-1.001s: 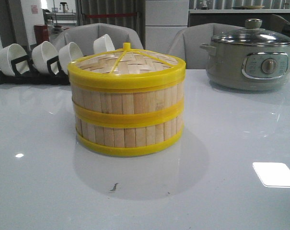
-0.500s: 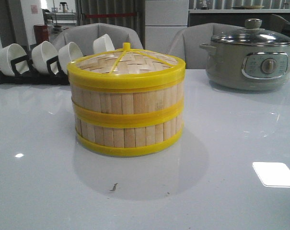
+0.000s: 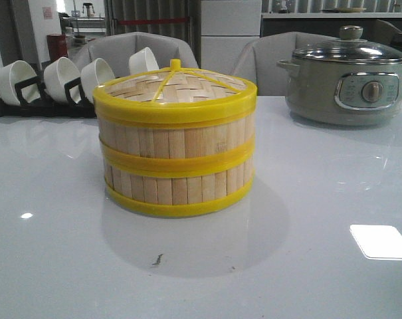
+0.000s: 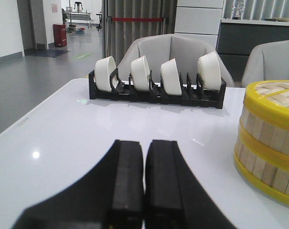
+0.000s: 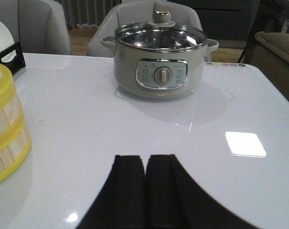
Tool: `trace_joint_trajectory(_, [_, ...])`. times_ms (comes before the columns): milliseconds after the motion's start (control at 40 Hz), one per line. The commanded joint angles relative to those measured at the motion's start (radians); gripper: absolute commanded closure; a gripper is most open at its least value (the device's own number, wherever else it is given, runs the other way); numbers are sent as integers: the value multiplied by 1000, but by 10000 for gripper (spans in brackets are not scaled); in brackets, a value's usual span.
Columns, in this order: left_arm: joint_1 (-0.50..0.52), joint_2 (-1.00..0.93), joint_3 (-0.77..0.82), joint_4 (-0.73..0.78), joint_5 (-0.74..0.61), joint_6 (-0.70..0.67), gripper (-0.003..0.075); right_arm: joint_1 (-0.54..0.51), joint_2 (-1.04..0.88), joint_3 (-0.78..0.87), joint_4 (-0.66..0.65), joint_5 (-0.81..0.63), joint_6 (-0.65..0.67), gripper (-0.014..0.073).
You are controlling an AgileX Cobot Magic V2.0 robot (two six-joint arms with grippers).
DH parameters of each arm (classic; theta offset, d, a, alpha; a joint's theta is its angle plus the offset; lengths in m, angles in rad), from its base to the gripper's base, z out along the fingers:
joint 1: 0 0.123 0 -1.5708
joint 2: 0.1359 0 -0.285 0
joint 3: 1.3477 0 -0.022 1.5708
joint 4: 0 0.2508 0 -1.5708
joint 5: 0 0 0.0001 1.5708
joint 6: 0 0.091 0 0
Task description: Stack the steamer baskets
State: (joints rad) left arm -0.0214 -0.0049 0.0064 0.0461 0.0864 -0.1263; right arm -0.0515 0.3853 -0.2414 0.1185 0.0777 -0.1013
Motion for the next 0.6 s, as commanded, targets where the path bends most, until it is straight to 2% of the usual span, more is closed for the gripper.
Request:
trace_joint_trajectory(0, [1, -13, 1, -1, -86, 2, 616, -3, 8, -30, 0, -85, 3, 533])
trace_joint_trajectory(150, [1, -13, 1, -1, -86, 2, 616, -3, 7, -30, 0, -85, 3, 533])
trace_joint_trajectory(325, [1, -13, 1, -1, -86, 2, 616, 0, -153, -18, -1, -115, -19, 533])
trace_joint_trajectory(575, [2, -13, 1, -1, -86, 2, 616, -2, -420, 191, 33, -97, -3, 533])
